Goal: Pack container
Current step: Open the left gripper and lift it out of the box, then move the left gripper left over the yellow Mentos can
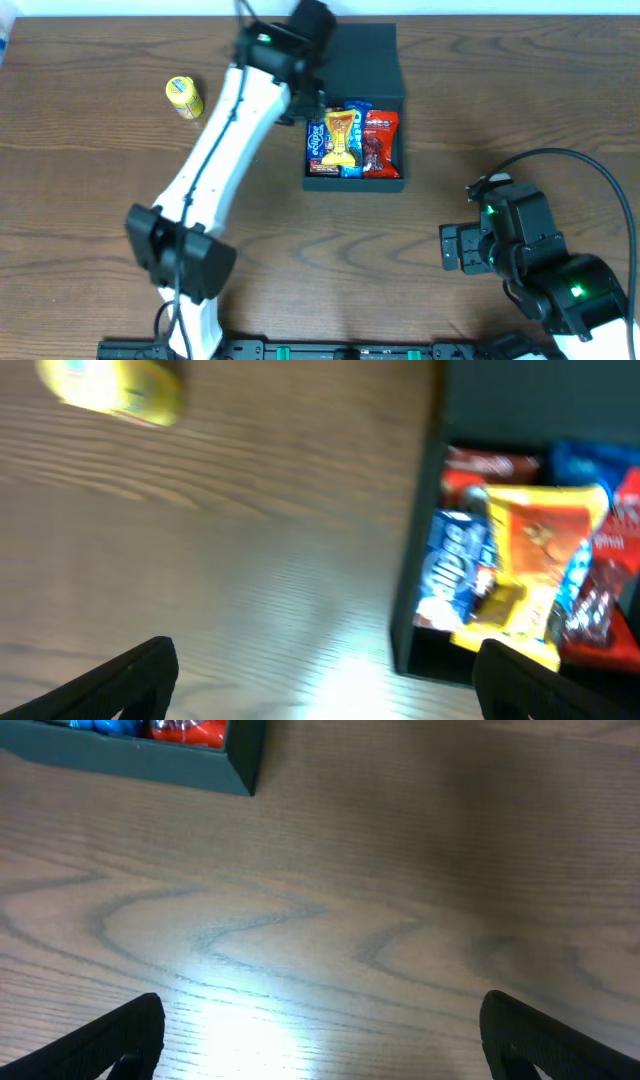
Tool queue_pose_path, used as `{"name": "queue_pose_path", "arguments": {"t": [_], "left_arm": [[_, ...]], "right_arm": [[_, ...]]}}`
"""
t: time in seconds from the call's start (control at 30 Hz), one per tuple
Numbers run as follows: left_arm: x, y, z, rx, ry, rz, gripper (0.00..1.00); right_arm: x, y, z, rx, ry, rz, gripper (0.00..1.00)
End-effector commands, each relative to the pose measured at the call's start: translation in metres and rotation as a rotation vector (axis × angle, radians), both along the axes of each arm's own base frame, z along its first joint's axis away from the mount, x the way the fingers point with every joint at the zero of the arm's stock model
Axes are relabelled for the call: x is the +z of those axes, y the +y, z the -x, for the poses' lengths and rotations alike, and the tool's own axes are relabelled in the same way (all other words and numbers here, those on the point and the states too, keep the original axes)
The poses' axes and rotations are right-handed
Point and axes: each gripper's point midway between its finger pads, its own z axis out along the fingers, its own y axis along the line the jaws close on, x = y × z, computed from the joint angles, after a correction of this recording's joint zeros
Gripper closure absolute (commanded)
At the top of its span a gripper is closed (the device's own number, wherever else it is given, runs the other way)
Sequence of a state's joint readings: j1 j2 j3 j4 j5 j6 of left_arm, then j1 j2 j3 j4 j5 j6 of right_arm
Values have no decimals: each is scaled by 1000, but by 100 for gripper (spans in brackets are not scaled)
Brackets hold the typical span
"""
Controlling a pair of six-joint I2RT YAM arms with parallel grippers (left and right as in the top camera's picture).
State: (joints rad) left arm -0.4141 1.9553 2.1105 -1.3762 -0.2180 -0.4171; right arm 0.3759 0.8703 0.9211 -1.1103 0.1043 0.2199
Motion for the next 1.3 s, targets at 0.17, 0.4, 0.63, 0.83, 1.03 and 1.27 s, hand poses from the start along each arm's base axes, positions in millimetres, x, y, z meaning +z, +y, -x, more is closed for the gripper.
{"name": "queue_pose_path", "arguments": {"t": [0.17,0.4,0.63,0.83,1.03,1.27], "left_arm": [[76,48,27,4,-185,-55,5],[58,66,57,21,-194,-87,5],[15,78,86,34,-321,-41,5],[-36,94,100,50,-353,-53,5],[-116,122,99,139,-319,-84,5],[-143,164,79,295,-403,-118,5]], "right_arm": [[1,-1,0,-15,-1,-7,1],[1,-1,0,-16,-1,-7,1],[1,-1,0,-15,-1,-7,1],[1,-1,0,-15,-1,-7,1],[1,-1,0,-15,-1,-7,1],[1,-1,0,-15,-1,-7,1]]}}
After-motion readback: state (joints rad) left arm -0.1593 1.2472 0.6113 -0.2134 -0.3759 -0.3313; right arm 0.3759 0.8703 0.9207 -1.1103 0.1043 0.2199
